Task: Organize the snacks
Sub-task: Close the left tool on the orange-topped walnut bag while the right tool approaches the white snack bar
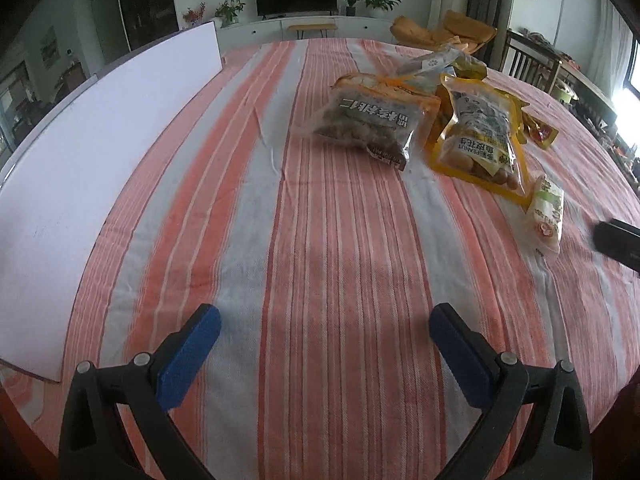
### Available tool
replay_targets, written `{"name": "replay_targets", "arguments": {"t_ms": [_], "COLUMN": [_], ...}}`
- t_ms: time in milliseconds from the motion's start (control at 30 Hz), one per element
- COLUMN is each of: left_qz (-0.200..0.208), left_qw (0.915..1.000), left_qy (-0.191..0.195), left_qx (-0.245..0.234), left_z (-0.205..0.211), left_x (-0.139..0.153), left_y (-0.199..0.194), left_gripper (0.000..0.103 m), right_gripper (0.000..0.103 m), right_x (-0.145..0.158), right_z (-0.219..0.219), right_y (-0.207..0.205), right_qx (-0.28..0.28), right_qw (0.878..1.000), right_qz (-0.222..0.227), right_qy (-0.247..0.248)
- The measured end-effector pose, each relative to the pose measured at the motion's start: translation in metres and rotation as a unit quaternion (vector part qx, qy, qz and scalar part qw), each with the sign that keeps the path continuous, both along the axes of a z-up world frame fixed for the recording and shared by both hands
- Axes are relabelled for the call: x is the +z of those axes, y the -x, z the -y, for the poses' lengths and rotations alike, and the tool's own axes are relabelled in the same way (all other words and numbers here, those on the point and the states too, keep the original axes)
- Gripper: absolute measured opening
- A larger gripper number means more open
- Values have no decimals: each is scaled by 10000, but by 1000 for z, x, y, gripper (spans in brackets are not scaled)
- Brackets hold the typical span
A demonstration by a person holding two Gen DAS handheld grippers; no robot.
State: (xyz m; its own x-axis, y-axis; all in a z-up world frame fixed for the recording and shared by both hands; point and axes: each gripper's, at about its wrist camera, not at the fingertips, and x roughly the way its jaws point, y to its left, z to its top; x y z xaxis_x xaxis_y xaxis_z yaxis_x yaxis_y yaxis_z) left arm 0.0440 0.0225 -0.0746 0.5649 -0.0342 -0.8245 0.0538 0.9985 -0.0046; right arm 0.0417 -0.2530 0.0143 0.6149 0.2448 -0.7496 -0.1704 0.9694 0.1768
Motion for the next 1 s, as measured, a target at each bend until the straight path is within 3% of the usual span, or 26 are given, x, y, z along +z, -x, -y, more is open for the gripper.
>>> {"name": "replay_targets", "arguments": {"t_ms": [100, 167, 267, 333, 633, 800, 1000], "left_qz": [-90, -130, -90, -37, -257, -364, -836], "left_qw": [10000, 9998, 9996, 9996, 9994, 9991, 9941], "left_qy": [-5, -2, 6, 12, -13, -19, 81], "left_qx": [-34, -119, -266, -279, -210, -233, -690], "left_z": [-1, -1, -3, -3, -2, -1, 0], "left_x": [0, 1, 0, 0, 1, 2, 9], "left_y": [0, -1, 2, 3, -1, -4, -30], "left_gripper": [103, 103, 103, 103, 103, 103, 103], "right_gripper": [102, 103, 103, 103, 103, 103, 103], "right_x": [-13, -22, -29, -32, -29, -30, -32], "right_z": [-32, -47, -68, -72, -45, -42, -40], "right_y": [-35, -52, -58, -52, -50, -44, -38], "right_qx": [194, 108, 29, 58, 308, 414, 407], "right_qw": [9967, 9943, 9922, 9918, 9893, 9904, 9930], "right_qz": [-790, -1059, -997, -845, -1004, -853, -553], "right_qy": [-49, 14, 748, 958, 1016, 1007, 958]}}
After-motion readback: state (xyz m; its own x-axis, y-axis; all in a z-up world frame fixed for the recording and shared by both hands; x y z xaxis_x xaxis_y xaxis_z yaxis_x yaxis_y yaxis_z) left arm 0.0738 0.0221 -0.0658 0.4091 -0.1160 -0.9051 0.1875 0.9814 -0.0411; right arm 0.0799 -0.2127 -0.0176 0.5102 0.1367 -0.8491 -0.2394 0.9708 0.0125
